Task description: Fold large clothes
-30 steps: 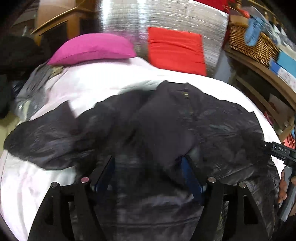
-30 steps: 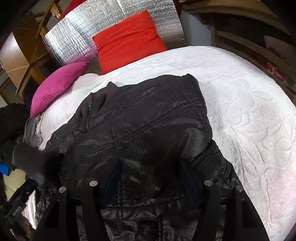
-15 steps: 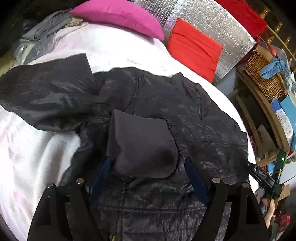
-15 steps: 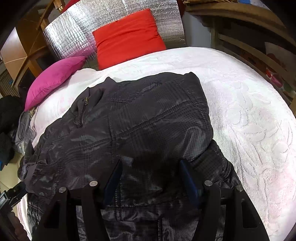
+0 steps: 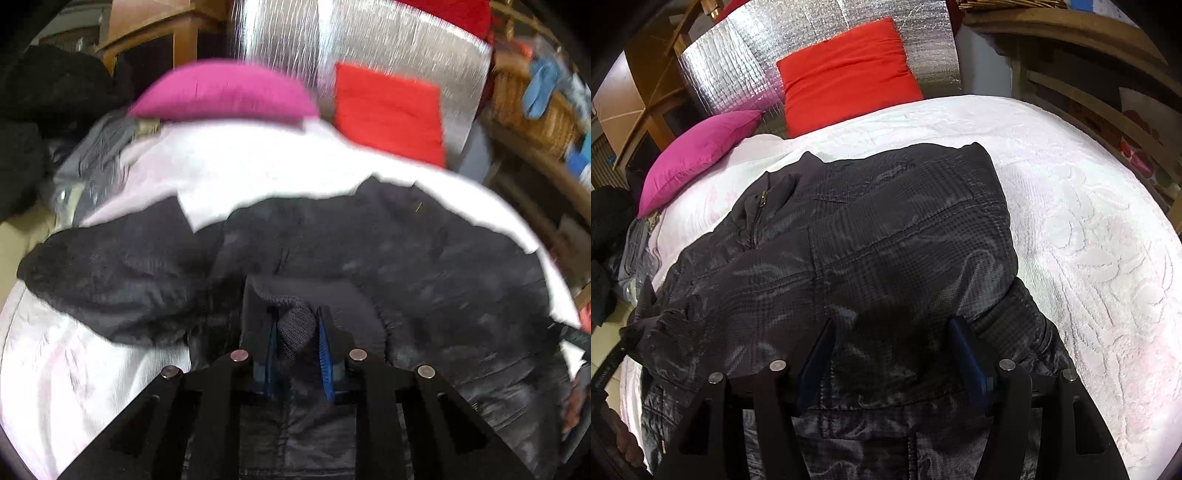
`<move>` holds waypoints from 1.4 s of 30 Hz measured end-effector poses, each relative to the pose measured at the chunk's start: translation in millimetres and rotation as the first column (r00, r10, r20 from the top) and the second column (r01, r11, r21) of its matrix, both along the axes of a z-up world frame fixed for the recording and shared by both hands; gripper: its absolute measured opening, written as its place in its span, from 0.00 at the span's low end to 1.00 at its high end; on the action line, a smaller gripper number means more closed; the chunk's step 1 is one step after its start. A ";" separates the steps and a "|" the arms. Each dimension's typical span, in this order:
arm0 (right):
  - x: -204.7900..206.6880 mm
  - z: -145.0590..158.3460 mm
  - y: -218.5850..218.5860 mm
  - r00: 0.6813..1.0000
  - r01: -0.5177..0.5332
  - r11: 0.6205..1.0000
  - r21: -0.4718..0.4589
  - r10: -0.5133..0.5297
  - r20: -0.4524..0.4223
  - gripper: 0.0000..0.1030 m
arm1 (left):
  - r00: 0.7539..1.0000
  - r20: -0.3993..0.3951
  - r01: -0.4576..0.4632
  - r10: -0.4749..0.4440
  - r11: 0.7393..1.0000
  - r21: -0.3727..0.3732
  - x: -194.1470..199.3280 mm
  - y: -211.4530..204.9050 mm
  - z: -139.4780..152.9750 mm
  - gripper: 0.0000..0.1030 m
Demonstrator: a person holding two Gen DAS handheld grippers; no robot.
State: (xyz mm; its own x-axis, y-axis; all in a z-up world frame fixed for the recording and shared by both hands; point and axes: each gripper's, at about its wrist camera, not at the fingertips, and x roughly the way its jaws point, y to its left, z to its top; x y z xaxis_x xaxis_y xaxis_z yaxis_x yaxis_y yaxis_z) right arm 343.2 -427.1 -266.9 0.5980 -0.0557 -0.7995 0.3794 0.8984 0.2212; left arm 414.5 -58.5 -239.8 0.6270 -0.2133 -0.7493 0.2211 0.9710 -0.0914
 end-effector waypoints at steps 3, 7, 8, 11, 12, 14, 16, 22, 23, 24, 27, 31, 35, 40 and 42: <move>0.3 -0.1 2.5 1.000 -0.002 1.000 -0.014 0.002 -0.006 0.65 | 0.993 -0.114 -0.018 0.020 1.000 0.024 9.0 3.1 -20.0 0.24; -1.1 1.2 -3.2 1.000 0.015 1.000 0.026 -0.015 0.004 0.66 | 0.995 -0.100 -0.015 0.015 1.000 -0.008 2.9 12.4 -4.6 0.41; -1.5 1.5 -3.9 1.000 0.017 0.999 0.034 -0.017 0.007 0.66 | 0.997 -0.075 -0.009 0.007 1.000 -0.027 -1.2 16.0 4.2 0.57; -1.9 1.9 -5.1 1.000 0.024 0.999 0.044 -0.024 0.009 0.66 | 1.000 0.018 -0.019 0.020 0.998 -0.054 -13.6 30.9 29.1 0.77; -2.0 2.1 -4.9 1.000 0.025 0.999 0.045 -0.026 0.010 0.66 | 0.998 0.050 -0.022 0.025 0.998 -0.063 -16.1 39.0 37.3 0.78; -2.7 2.8 -4.2 1.000 0.024 0.999 0.041 -0.024 0.013 0.66 | 0.995 0.079 -0.049 0.055 0.996 -0.070 -14.8 55.9 48.7 0.82; -3.0 3.4 -1.8 1.000 0.022 0.999 0.034 -0.023 0.016 0.66 | 0.986 0.100 -0.129 0.135 0.989 -0.070 -10.2 85.1 54.3 0.85; -7.2 15.6 18.0 0.996 -0.008 0.999 -0.041 0.011 0.090 0.66 | 0.900 0.038 -0.433 0.434 0.900 -0.044 20.2 188.7 37.5 0.86; -8.0 19.8 22.6 0.993 -0.021 0.999 -0.051 0.027 0.116 0.66 | 0.878 0.021 -0.478 0.479 0.878 -0.039 25.6 204.0 31.2 0.86; -9.9 25.2 29.0 0.987 -0.039 0.997 -0.061 0.048 0.151 0.66 | 0.854 -0.001 -0.521 0.521 0.853 -0.041 30.8 220.4 24.6 0.86; -13.2 35.6 46.2 0.968 -0.091 0.992 -0.086 0.109 0.224 0.66 | 0.794 -0.092 -0.608 0.601 0.788 -0.098 46.9 261.5 3.4 0.86; -10.5 33.2 59.0 0.962 -0.127 0.985 -0.114 0.150 0.228 0.66 | 0.762 -0.185 -0.647 0.621 0.745 -0.164 65.3 293.3 -23.6 0.86; -5.6 25.0 60.6 0.966 -0.137 0.984 -0.112 0.158 0.203 0.66 | 0.756 -0.252 -0.653 0.603 0.718 -0.241 80.6 301.3 -46.3 0.85; -3.3 19.0 58.4 0.970 -0.139 0.985 -0.103 0.156 0.189 0.66 | 0.763 -0.307 -0.646 0.569 0.694 -0.318 100.2 308.3 -67.7 0.59; -2.7 17.3 58.8 0.971 -0.139 0.985 -0.104 0.156 0.182 0.66 | 0.761 -0.318 -0.648 0.565 0.678 -0.347 106.4 311.0 -75.0 0.49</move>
